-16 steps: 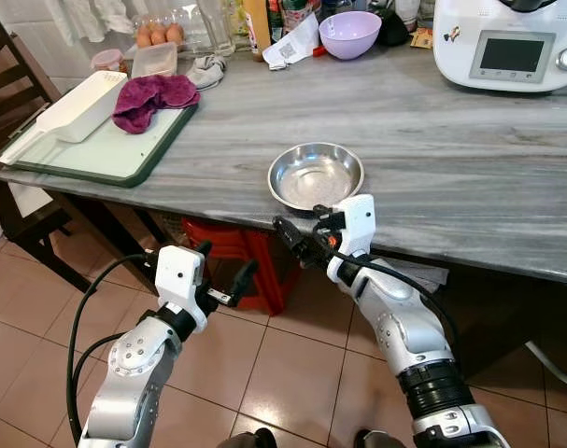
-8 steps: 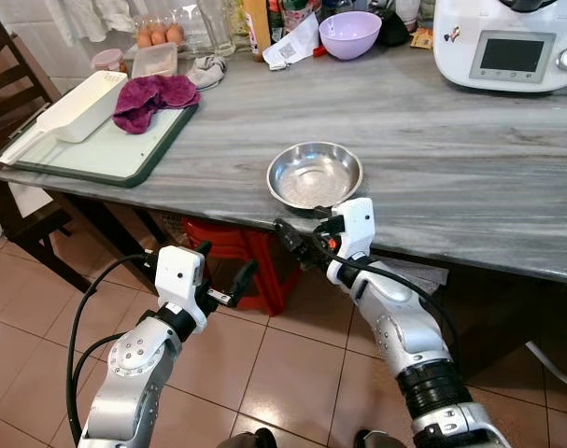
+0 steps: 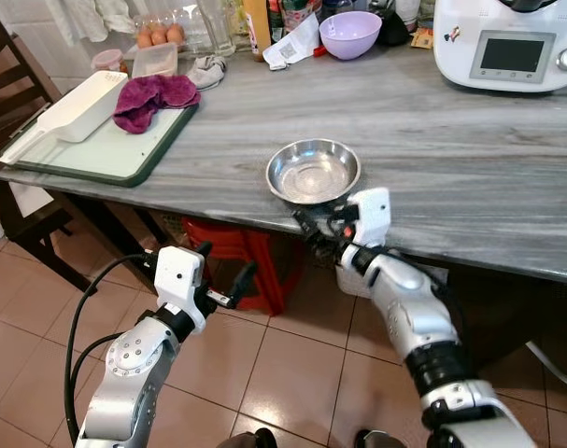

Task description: Setting the table

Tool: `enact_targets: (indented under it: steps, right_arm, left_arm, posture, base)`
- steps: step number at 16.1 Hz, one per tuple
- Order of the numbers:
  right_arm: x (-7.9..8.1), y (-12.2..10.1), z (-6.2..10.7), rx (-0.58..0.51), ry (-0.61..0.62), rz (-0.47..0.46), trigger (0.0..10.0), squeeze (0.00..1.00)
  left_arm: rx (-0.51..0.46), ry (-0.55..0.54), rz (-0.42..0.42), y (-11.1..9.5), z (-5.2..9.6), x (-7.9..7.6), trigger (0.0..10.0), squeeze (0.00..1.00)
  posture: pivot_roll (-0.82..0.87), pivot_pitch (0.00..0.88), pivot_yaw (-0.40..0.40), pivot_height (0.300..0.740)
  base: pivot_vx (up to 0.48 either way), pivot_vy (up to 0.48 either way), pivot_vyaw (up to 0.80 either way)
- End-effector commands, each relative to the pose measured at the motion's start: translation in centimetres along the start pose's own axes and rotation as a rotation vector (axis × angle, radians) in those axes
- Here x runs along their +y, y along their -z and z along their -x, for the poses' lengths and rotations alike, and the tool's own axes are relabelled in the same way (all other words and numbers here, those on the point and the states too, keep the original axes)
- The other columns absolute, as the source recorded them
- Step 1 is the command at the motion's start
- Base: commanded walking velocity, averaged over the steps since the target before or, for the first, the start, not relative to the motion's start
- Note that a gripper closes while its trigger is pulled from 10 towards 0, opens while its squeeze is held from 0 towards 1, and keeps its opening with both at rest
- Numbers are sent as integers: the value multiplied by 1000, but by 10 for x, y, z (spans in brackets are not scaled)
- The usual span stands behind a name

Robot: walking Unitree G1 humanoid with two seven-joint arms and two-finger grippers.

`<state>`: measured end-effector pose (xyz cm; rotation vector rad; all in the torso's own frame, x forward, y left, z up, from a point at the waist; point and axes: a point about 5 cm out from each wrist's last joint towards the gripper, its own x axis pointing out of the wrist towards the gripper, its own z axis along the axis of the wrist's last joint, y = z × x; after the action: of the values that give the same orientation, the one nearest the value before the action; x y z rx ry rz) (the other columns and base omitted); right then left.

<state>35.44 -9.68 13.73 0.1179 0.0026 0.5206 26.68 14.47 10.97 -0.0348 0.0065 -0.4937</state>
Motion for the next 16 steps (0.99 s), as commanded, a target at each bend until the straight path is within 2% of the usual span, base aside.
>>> enact_targets:
  steps: [1, 7, 14, 16]
  right_arm:
    - [1, 0, -2, -5, -2, -2, 10000, 0]
    - [25, 21, 10, 11, -42, -54, 10000, 0]
    - [31, 30, 25, 47, -71, -72, 10000, 0]
    - [31, 30, 37, 38, -77, -55, 10000, 0]
  left_arm:
    - [13, -4, -8, 0, 3, 3, 10000, 0]
    - [14, 6, -8, 1, 2, 1, 10000, 0]
    - [4, 8, -9, -1, -3, 2, 10000, 0]
    - [-10, -2, -3, -2, -5, 1, 10000, 0]
  posture:
    - [-36, 152, 160, 740]
    - [-42, 143, 160, 740]
    - [-54, 121, 157, 740]
    - [-67, 114, 145, 740]
  base:
    - [0, 0, 0]
    - [0, 0, 0]
    - [0, 0, 0]
    - [0, 0, 0]
